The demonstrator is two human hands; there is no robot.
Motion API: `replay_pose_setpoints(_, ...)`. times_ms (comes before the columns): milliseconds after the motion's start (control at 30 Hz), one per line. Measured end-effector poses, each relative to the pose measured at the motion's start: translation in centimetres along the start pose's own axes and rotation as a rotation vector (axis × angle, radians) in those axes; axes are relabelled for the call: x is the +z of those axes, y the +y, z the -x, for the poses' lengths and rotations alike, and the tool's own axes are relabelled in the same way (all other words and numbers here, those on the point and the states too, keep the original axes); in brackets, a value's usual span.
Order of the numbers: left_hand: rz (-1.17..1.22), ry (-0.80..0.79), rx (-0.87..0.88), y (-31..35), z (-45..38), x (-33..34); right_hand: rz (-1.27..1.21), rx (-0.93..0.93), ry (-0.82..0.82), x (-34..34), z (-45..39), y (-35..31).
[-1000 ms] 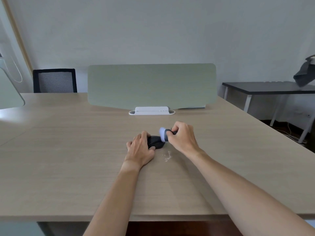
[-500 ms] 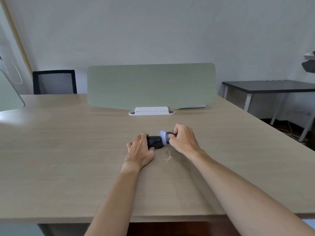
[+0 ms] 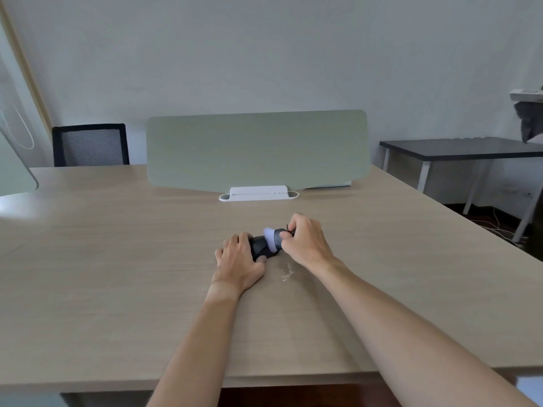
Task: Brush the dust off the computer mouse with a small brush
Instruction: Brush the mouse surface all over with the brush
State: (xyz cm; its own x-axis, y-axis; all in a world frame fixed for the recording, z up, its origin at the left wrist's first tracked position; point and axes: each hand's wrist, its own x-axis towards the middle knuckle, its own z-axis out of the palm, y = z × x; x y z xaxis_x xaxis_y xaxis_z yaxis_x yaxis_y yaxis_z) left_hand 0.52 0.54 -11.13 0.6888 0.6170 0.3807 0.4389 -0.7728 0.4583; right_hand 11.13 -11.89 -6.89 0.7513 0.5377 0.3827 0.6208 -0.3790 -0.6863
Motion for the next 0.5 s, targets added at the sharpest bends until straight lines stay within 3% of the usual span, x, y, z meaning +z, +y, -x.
replay_pose_setpoints(133,0.013,0.022,0.023,0.0,0.1,0.0,-0.079,-0.015,0.071,-0.4,-0.2,0.2)
replay_pose_setpoints(233,0.053,0.013,0.014,-0.1,0.2,0.1,-0.147,-0.083,0.024,0.4,0.4,-0.3)
replay_pose_setpoints(333,0.109,0.004,-0.003,-0.1,0.2,0.1,-0.096,-0.139,-0.062,1.0,0.7,-0.7)
replay_pose_setpoints(500,0.107,0.021,-0.006,0.1,0.4,-0.2,0.011,-0.087,0.018,0.2,0.3,-0.8)
